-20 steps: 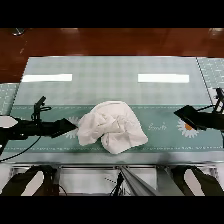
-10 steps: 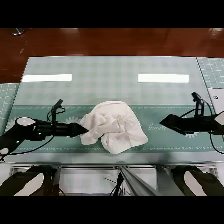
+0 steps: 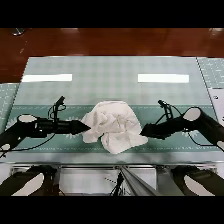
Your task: Fold the shirts.
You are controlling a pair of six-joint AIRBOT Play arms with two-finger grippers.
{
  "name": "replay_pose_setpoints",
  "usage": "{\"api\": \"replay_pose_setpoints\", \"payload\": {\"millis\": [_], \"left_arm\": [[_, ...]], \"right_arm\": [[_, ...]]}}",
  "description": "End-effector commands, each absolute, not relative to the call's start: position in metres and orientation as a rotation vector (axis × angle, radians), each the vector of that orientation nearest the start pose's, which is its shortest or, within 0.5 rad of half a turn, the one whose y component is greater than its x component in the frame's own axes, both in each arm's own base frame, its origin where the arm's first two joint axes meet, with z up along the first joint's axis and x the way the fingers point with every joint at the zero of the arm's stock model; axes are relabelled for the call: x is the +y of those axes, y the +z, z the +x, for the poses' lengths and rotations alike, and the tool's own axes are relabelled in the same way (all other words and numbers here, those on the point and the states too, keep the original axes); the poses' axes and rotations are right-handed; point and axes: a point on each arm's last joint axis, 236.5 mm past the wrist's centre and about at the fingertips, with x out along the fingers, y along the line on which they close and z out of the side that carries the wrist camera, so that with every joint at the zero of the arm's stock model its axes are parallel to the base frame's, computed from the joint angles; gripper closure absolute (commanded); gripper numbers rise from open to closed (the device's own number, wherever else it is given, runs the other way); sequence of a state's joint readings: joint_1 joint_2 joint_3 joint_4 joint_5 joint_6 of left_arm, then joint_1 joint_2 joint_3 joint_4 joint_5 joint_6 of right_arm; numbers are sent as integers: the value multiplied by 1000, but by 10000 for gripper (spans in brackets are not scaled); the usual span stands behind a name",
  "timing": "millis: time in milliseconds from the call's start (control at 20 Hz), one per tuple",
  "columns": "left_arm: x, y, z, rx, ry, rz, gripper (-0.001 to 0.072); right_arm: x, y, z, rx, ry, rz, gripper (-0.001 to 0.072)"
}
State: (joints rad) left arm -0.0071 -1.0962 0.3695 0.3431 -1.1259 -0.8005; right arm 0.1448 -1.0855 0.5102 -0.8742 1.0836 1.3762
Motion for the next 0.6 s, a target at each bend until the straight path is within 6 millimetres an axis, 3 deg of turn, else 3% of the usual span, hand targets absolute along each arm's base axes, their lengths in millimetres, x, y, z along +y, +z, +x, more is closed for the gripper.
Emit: {"api": "replay_pose_setpoints", "payload": {"millis": [0, 100, 150, 250, 300, 350, 400, 450, 550], "left_arm": [[-203, -44, 221, 1269, -802, -764, 681], [-203, -44, 221, 1268, -802, -763, 681], [-202, -42, 223, 1262, -801, -762, 681], [-197, -29, 239, 1216, -807, -771, 682], [-194, -8, 257, 1150, -820, -797, 682], [-191, 23, 279, 1052, -838, -827, 682], [-185, 68, 306, 914, -862, -844, 682], [-178, 114, 328, 780, -881, -817, 683], [-160, 209, 360, 573, -853, -715, 683]], "right_arm": [[198, -93, 200, 1598, 522, 532, 130], [213, -81, 185, 1619, 641, 525, 615], [216, -74, 181, 1614, 676, 516, 692], [209, -65, 189, 1572, 674, 481, 693], [203, -52, 202, 1537, 672, 453, 694], [196, -28, 224, 1466, 671, 417, 694], [187, 5, 251, 1371, 658, 377, 695], [176, 52, 284, 1244, 635, 331, 695], [154, 165, 334, 969, 587, 239, 694]]}}
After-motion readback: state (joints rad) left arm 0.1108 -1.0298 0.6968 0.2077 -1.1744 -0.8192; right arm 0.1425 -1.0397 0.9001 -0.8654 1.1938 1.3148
